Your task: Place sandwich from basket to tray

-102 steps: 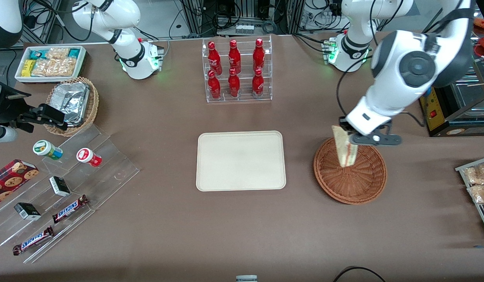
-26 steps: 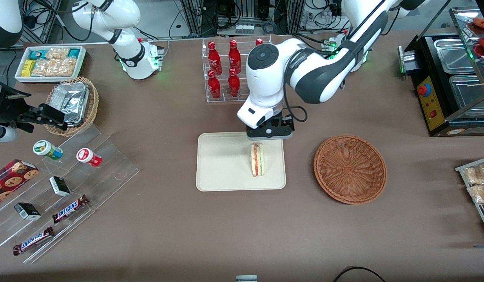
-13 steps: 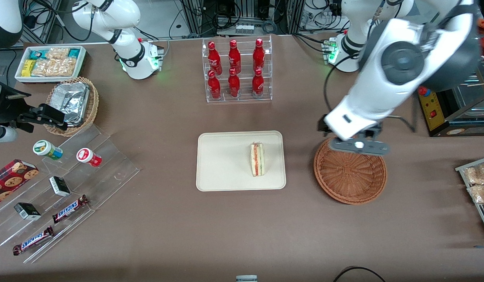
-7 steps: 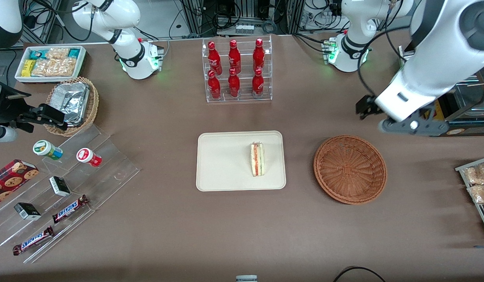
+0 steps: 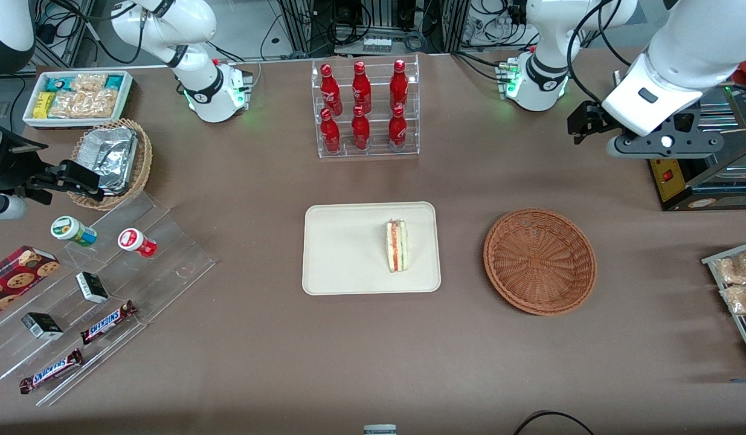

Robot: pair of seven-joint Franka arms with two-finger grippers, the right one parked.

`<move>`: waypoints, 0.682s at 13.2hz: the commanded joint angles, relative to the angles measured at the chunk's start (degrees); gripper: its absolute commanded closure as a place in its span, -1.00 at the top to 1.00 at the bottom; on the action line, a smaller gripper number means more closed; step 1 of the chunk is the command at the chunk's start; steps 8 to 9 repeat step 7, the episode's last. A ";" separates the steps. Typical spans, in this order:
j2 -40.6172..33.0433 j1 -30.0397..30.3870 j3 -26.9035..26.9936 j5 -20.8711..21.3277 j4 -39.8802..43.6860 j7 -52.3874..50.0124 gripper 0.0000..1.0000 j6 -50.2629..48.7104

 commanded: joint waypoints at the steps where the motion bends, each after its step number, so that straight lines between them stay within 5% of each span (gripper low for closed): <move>1: -2.98 -0.75 3.79 -1.30 -4.09 0.08 1.00 -0.08; 9: -3.51 -0.23 8.38 -3.23 -5.42 0.95 1.00 0.27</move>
